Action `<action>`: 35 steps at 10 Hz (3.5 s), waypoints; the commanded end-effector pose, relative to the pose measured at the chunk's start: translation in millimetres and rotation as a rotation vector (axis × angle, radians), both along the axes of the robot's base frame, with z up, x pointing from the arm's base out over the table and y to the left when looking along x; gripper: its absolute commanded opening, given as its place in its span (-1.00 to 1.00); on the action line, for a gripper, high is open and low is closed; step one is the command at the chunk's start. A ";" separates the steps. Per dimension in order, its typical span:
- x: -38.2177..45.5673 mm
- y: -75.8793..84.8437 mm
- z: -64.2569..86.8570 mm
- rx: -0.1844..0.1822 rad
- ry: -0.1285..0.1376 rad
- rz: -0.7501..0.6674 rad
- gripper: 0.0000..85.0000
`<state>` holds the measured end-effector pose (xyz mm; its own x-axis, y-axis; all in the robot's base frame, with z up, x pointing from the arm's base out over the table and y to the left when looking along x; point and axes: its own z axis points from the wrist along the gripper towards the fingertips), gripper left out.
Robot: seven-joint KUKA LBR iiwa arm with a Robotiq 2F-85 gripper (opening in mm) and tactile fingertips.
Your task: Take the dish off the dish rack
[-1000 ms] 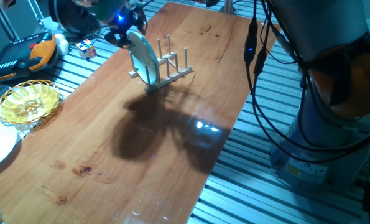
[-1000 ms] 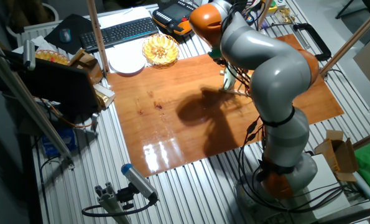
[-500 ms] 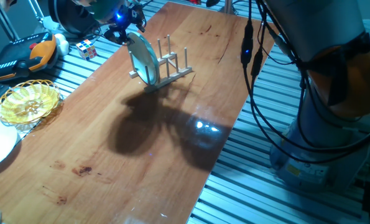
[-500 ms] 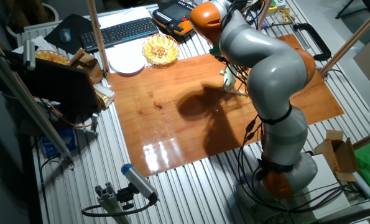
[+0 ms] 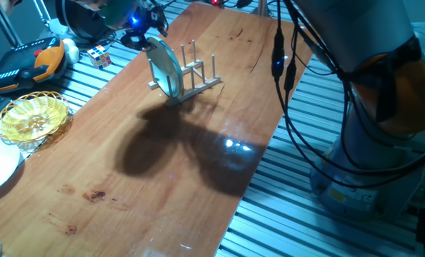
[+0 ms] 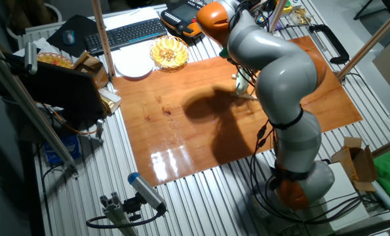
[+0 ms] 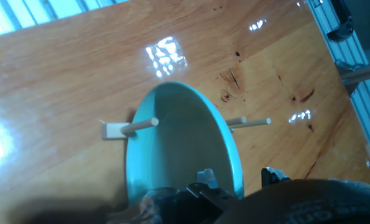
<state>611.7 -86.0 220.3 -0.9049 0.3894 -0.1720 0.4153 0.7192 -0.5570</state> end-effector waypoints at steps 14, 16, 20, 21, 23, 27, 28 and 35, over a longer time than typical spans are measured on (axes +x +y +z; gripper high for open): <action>-4.1 -3.5 -9.1 -0.073 0.064 -0.050 -0.35; -4.7 -4.0 -10.9 -0.080 0.070 -0.047 -0.36; -5.4 -4.2 -11.2 -0.096 0.078 -0.052 -0.44; -5.2 -3.8 -11.1 -0.097 0.081 -0.053 -0.47; -5.2 -3.3 -10.7 -0.109 0.090 -0.053 -0.49; -7.6 -3.0 -8.0 -0.139 0.103 -0.046 -0.52; -8.1 -3.1 -6.9 -0.145 0.104 -0.045 -0.52; -8.7 -3.3 -6.8 -0.204 0.125 -0.042 -0.67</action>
<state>603.2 -89.3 213.4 -0.9081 0.3952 -0.1385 0.3608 0.5705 -0.7378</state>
